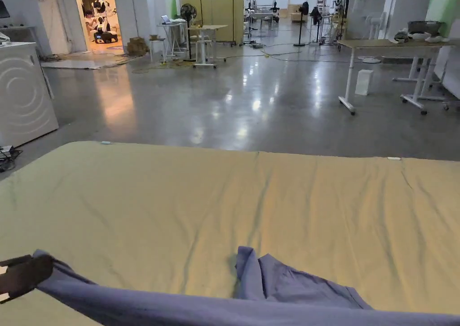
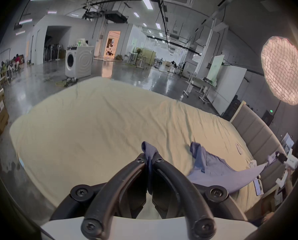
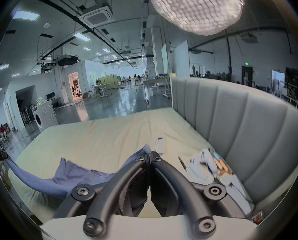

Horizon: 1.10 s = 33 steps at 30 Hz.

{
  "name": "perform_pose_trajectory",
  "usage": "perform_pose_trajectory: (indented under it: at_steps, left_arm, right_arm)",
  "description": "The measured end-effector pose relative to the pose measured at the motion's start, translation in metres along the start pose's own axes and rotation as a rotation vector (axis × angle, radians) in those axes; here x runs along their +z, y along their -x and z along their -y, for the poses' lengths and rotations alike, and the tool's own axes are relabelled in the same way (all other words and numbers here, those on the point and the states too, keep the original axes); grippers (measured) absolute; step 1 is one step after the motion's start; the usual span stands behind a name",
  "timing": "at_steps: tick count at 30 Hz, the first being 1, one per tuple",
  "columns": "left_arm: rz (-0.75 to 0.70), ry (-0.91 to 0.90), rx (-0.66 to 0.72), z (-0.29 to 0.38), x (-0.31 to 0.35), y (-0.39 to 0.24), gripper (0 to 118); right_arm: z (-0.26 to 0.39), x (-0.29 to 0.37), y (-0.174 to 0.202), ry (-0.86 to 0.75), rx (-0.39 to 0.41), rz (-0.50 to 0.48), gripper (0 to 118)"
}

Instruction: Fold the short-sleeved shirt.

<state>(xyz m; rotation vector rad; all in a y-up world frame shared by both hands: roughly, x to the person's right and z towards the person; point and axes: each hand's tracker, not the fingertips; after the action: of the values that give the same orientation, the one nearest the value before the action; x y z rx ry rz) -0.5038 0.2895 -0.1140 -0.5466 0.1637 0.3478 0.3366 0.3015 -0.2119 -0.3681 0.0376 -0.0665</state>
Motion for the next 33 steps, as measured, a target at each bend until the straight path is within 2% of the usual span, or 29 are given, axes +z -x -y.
perform_pose_trajectory:
  at_steps: [4, 6, 10, 13, 21, 22, 23, 24, 25, 26, 27, 28, 29, 30, 31, 33]
  left_arm:
    - [-0.025, 0.022, 0.085, 0.053, 0.012, 0.018, 5]
    - [-0.012, 0.066, 0.124, 0.078, 0.015, 0.024, 5]
    - [-0.043, 0.097, 0.118, 0.117, 0.018, 0.04, 5]
    - [-0.066, 0.147, 0.144, 0.141, 0.014, 0.063, 5]
    - [-0.088, 0.226, 0.178, 0.177, 0.005, 0.073, 5]
    - [-0.089, 0.225, 0.188, 0.18, 0.003, 0.079, 5]
    - [-0.089, 0.217, 0.192, 0.181, 0.002, 0.081, 9]
    - [-0.089, 0.211, 0.192, 0.182, 0.0, 0.082, 9]
    - [-0.103, 0.202, 0.189, 0.182, -0.001, 0.083, 12]
    - [-0.142, 0.192, 0.179, 0.178, 0.003, 0.072, 21]
    - [-0.185, 0.194, 0.159, 0.175, 0.003, 0.072, 43]
    - [-0.208, 0.188, 0.141, 0.173, 0.004, 0.073, 76]
    - [-0.217, 0.17, 0.126, 0.17, 0.008, 0.075, 93]
    - [-0.217, 0.153, 0.127, 0.166, 0.015, 0.075, 102]
    - [-0.212, 0.128, 0.14, 0.16, 0.024, 0.076, 101]
    - [-0.21, 0.065, 0.202, 0.144, 0.045, 0.071, 101]
  right_arm:
    - [0.048, 0.035, 0.002, 0.059, 0.005, 0.015, 2]
    - [0.073, 0.052, 0.0, 0.104, -0.048, 0.023, 2]
    - [0.113, 0.068, -0.011, 0.148, -0.1, 0.065, 2]
    - [0.131, 0.079, 0.002, 0.192, -0.133, 0.086, 2]
    - [0.204, 0.063, -0.021, 0.325, -0.126, 0.117, 2]
    - [0.209, 0.063, -0.021, 0.332, -0.134, 0.121, 3]
    - [0.206, 0.064, -0.023, 0.343, -0.157, 0.128, 13]
    - [0.206, 0.064, -0.024, 0.357, -0.177, 0.12, 13]
    - [0.211, 0.063, -0.026, 0.374, -0.202, 0.107, 18]
    - [0.214, 0.064, -0.028, 0.381, -0.205, 0.11, 32]
    - [0.215, 0.065, -0.029, 0.387, -0.204, 0.111, 53]
    - [0.213, 0.068, -0.029, 0.39, -0.203, 0.114, 72]
    - [0.213, 0.073, -0.031, 0.381, -0.197, 0.129, 72]
    - [0.211, 0.08, -0.034, 0.372, -0.191, 0.144, 71]
    - [0.21, 0.088, -0.045, 0.355, -0.206, 0.178, 72]
    - [0.201, 0.105, -0.051, 0.324, -0.182, 0.223, 72]
